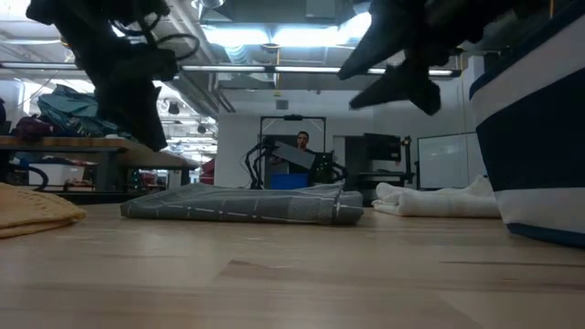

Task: Fold towel
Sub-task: Stack the gray towel on top of the white towel

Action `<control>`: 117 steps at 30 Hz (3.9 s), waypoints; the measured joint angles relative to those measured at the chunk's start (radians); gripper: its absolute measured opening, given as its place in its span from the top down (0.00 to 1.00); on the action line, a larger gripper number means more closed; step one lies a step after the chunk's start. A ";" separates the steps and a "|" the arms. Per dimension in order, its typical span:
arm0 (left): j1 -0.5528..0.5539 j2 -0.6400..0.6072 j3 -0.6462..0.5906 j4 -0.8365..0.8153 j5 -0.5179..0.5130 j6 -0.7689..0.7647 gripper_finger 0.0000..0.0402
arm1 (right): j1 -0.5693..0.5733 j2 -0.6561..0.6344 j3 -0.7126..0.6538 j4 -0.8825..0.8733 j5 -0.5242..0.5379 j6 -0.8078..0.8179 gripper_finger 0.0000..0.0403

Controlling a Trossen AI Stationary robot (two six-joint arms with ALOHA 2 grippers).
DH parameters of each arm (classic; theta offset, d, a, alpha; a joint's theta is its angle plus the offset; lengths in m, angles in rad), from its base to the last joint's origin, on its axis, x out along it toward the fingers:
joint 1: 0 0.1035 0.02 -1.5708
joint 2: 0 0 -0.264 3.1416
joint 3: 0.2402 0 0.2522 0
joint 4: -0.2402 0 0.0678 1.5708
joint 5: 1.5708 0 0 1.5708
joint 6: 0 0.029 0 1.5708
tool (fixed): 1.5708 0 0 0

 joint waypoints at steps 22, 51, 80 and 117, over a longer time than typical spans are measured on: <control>0.210 0.021 -0.079 0.123 0.274 -0.060 0.73 | -0.001 0.120 0.001 -0.085 0.006 0.655 0.49; 0.215 0.161 -0.174 0.375 0.348 -0.230 0.73 | -0.135 0.120 0.001 -0.191 -0.135 0.928 0.49; 0.214 0.284 -0.174 0.520 0.409 -0.255 0.73 | -0.134 0.335 0.005 0.080 -0.267 0.982 0.49; 0.212 0.308 -0.164 0.838 0.465 -0.039 0.99 | -0.178 0.322 0.001 0.221 -0.010 0.710 0.93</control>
